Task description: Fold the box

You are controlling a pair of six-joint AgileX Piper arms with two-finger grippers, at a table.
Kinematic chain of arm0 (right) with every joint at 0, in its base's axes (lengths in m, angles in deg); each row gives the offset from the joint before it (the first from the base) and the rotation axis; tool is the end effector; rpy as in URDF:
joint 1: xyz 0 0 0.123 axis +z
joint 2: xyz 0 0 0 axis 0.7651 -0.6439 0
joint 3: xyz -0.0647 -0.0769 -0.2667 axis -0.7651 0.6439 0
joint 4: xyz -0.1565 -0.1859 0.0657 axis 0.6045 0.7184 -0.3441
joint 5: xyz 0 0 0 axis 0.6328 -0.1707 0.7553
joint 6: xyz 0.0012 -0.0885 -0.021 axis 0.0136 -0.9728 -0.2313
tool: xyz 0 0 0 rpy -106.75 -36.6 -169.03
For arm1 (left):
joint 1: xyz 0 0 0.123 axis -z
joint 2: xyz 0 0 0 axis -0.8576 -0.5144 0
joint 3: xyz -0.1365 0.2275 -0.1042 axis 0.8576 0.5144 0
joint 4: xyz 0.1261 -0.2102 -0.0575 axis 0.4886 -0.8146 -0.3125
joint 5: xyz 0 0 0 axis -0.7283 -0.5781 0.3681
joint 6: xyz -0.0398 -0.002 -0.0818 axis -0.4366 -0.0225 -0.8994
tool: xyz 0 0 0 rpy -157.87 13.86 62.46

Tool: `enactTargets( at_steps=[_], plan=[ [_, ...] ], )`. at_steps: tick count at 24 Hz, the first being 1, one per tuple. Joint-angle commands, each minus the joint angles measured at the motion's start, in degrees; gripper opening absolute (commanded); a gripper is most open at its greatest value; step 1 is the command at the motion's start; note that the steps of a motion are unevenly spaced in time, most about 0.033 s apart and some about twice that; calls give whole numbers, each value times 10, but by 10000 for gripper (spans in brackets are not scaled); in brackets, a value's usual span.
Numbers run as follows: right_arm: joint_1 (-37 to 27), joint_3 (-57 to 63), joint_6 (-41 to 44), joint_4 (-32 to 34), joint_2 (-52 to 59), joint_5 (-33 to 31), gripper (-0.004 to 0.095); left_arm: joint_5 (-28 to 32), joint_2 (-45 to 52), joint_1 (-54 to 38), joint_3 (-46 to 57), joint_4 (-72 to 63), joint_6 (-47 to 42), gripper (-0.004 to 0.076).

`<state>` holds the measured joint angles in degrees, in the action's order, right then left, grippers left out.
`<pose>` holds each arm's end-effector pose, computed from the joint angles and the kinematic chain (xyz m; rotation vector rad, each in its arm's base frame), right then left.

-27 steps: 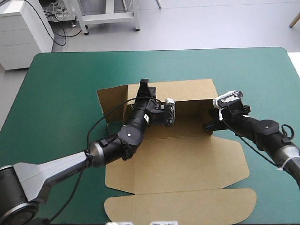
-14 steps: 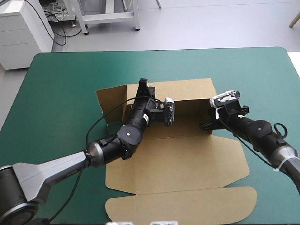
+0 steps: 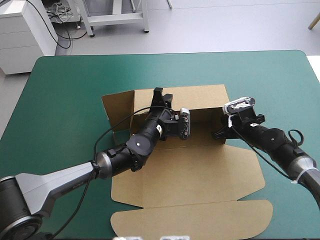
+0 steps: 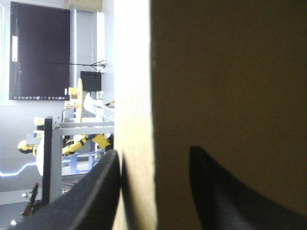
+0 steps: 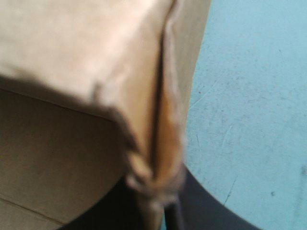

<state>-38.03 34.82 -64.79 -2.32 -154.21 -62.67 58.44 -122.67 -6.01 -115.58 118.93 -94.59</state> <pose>0.2690 0.0705 0.2522 -0.4611 2.1316 0.2005 0.2531 -0.2688 0.2844 1.5423 1.2214 0.6244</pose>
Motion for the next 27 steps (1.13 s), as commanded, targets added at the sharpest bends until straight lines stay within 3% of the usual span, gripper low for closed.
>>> enactTargets(
  at_steps=[1, 3, 7, 11, 13, 15, 16, 20, 24, 27],
  plan=[
    [10, -16, 33, 33, 13, -65, 2, 6, 21, 6, -12, 17, -62, 459],
    [10, -24, 83, 80, 13, -71, 2, 12, 25, 7, -12, 17, -112, 455],
    [10, -59, 199, 190, 13, -100, 2, 11, 50, 39, -12, 17, -122, 452],
    [10, -123, 345, 295, 13, -172, 2, 4, 100, 109, -12, 17, -122, 383],
    [10, -163, 403, 328, 13, -235, 2, -20, 133, 149, -12, 17, -122, 301],
    [10, -213, 463, 366, 13, -316, 1, -119, 178, 193, -15, 17, -128, 77],
    [10, -224, 477, 373, 13, -335, 1, -141, 189, 195, -15, 17, -129, 10],
    [10, -270, 525, 414, 7, -409, 1, -191, 241, 172, -23, -7, -135, -1],
    [10, -320, 544, 441, -37, -514, 1, -160, 277, 77, -50, -100, -135, -1],
    [10, -345, 543, 441, -84, -554, 1, -126, 281, -21, -74, -191, -133, -1]
  ],
)
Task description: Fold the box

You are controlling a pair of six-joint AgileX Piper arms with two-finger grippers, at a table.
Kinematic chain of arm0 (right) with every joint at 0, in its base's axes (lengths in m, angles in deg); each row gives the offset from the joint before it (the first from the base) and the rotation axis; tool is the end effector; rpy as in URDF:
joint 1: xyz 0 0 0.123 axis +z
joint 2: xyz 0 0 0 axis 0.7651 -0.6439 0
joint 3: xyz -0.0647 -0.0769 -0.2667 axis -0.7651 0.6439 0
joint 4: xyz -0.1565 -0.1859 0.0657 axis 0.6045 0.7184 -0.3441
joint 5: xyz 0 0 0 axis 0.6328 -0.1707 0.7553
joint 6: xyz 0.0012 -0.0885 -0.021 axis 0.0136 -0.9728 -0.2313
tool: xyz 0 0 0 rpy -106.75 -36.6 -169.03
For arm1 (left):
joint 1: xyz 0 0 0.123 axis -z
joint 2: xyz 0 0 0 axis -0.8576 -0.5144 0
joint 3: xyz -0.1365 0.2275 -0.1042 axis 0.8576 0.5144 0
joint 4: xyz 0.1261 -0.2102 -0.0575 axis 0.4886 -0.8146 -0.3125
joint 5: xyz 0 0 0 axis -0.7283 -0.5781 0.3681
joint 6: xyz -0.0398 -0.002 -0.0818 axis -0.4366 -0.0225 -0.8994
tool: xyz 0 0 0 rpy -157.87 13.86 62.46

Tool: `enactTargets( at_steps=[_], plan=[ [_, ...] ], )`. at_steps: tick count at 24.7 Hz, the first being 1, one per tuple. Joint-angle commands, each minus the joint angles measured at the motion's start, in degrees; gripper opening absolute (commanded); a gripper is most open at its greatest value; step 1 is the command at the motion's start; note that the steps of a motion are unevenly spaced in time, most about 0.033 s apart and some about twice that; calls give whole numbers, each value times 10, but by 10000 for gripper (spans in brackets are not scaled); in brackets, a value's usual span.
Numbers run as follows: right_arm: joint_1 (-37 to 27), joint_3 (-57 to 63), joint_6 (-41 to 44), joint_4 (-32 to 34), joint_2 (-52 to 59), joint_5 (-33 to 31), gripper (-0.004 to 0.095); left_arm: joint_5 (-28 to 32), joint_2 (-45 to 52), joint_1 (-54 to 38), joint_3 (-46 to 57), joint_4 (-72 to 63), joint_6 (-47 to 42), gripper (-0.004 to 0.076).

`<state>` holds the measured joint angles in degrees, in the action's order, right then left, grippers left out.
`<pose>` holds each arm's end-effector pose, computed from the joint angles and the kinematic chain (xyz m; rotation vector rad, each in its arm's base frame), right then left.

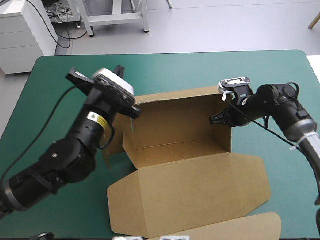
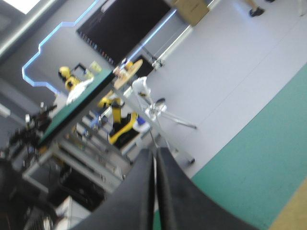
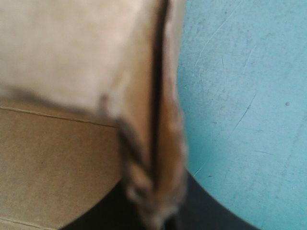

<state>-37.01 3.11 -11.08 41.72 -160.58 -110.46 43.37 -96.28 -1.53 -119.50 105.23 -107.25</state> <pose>0.2895 0.0826 0.3345 -0.4355 2.6087 0.2868 0.1805 -0.1716 0.4399 0.7508 1.4148 0.3178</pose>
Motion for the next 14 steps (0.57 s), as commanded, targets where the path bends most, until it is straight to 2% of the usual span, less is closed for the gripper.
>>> enactTargets(
  at_steps=[1, 4, 7, 8, 11, 14],
  plan=[
    [-1, -34, 5, 1, -33, -79, 1, 41, 17, -94, -39, -84, 1, -1],
    [-1, -55, 4, 1, -74, -81, 1, 104, 17, -203, -42, -220, 47, -1],
    [-1, -82, 4, 1, -113, -79, 1, 130, 11, -298, -42, -388, 142, -1],
    [-1, -92, 4, 1, -125, -77, 1, 128, 7, -330, -42, -445, 187, -1],
    [-1, -126, 2, 1, -167, -31, 1, 95, -19, -458, -42, -719, 414, -1],
    [-1, -134, 0, 1, -185, 25, 9, 48, -41, -536, -42, -867, 535, -1]
  ],
)
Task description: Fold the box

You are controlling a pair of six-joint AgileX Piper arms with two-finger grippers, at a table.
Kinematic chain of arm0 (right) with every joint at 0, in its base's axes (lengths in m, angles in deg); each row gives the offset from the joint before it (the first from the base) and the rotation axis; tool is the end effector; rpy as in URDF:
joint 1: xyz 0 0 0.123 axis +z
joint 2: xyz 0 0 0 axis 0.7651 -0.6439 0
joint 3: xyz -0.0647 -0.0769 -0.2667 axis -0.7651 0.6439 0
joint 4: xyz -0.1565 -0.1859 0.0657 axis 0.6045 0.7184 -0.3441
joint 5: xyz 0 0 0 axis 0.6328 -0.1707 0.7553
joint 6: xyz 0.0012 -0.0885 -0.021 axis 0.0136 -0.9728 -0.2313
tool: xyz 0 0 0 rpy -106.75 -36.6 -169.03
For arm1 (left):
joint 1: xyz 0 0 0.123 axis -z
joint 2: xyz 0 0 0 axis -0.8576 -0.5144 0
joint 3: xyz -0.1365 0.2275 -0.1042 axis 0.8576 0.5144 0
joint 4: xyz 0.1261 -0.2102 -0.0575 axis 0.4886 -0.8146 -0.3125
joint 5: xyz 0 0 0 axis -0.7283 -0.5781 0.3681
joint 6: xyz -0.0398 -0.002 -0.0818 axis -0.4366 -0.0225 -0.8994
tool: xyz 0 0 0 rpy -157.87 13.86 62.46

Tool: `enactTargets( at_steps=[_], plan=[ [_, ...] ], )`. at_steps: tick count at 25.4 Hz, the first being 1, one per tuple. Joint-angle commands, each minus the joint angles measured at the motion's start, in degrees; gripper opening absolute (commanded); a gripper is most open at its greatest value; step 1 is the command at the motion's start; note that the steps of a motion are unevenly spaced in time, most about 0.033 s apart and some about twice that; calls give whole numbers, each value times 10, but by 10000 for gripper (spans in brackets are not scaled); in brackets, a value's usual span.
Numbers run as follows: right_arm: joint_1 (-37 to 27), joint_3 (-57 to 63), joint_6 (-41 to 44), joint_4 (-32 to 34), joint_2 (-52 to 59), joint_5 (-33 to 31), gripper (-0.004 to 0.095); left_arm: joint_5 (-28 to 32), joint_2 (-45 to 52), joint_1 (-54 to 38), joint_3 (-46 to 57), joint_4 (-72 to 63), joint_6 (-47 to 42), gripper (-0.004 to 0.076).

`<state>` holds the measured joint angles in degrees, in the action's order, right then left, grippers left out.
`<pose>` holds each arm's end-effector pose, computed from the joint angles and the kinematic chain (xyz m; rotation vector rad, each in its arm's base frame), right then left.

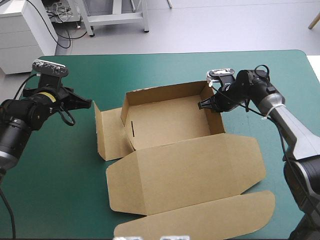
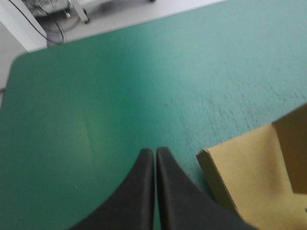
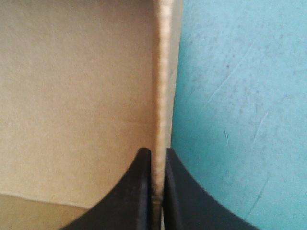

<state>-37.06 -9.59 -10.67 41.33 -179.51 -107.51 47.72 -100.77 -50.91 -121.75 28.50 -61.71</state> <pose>0.3741 0.1016 0.2874 -0.4100 2.6710 0.2916 0.2696 -0.0330 0.3857 0.2839 2.1527 0.0714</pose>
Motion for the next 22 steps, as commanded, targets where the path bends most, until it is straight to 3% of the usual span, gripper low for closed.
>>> enactTargets(
  at_steps=[1, 2, 3, 6, 9, 17, 22],
  plan=[
    [0, -7, -4, 7, 3, 14, 45, -18, -5, -70, -20, -141, 115, -1],
    [0, -7, -2, 13, 3, 23, 87, -29, -11, -83, -20, -157, 127, -1],
    [0, -13, 7, 17, 4, 29, 202, -47, -17, -103, -20, -184, 148, -1],
    [0, -34, 10, 17, 4, 29, 419, -67, -28, -131, -20, -221, 167, -1],
    [0, -72, 10, 17, 4, 15, 524, -79, -31, -149, -20, -225, 167, -1],
    [0, -236, 31, 72, 4, -118, 526, -102, -32, -204, -20, -248, 181, -1],
    [0, -236, 32, 52, 11, -118, 526, -103, -32, -207, -20, -268, 181, -1]
  ],
)
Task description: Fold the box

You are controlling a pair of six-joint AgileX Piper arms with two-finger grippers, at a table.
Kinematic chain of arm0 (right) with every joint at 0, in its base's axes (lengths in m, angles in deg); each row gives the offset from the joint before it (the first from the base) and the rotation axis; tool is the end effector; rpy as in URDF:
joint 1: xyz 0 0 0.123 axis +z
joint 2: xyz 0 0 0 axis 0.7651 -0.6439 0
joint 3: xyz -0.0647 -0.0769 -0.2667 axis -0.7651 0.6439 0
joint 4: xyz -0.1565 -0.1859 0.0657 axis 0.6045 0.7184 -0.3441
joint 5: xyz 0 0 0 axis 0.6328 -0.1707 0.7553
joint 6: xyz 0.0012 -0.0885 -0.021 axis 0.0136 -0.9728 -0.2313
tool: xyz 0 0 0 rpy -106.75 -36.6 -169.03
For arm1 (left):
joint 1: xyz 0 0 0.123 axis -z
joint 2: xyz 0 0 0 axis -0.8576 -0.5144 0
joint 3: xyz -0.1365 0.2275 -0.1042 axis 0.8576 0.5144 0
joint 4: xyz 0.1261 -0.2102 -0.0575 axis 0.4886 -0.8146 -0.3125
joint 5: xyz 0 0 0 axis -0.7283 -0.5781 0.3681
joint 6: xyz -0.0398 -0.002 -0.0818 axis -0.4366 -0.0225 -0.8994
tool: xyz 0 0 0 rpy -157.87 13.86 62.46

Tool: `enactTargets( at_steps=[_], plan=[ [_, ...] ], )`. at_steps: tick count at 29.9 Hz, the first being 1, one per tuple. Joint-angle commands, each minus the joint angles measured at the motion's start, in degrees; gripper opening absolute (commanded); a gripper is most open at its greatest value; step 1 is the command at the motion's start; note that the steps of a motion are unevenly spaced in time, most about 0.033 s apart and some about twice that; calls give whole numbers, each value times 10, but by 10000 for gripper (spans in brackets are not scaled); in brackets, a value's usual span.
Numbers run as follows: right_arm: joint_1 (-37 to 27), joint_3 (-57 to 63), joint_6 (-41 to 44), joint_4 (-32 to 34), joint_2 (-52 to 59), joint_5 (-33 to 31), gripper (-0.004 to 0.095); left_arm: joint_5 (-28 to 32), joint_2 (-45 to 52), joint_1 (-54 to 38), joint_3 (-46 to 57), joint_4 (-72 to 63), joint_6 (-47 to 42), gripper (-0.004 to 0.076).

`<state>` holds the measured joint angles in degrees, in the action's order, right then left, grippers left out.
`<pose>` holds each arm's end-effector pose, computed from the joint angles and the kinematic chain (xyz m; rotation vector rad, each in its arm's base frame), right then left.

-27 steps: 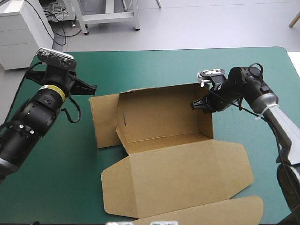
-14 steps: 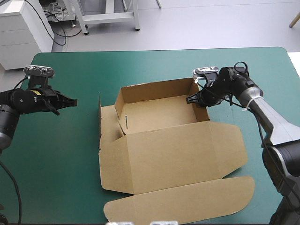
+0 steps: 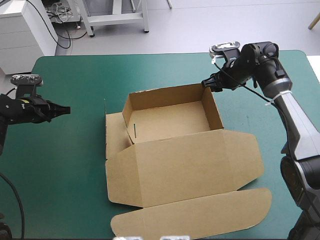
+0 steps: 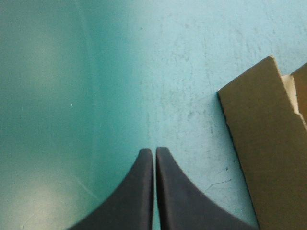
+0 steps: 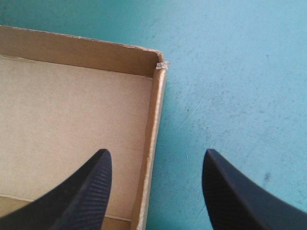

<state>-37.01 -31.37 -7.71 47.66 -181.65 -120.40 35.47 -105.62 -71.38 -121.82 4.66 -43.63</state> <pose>0.3872 0.0976 0.3730 -0.4207 2.5585 0.1792 0.2773 0.0385 0.3518 0.0615 2.4150 -0.1130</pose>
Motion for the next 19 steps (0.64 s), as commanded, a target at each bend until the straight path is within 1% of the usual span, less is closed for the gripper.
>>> enactTargets(
  at_steps=[1, 8, 12, 16, 19],
  plan=[
    [-1, -15, 3, -12, 33, 11, 526, 17, 16, -2, -19, -31, 1, -1],
    [-1, 39, -4, -20, 20, 20, 526, -6, 16, -2, -19, -39, 1, -3],
    [-1, 51, -13, -24, -11, 23, 524, -13, 16, -2, -19, -43, 1, -8],
    [-1, 51, -13, -55, -45, 23, 522, -19, 16, -2, -19, -54, 1, -8],
    [-1, 51, -17, -75, -65, 23, 486, -20, 16, -2, -19, -54, 1, -8]
  ],
)
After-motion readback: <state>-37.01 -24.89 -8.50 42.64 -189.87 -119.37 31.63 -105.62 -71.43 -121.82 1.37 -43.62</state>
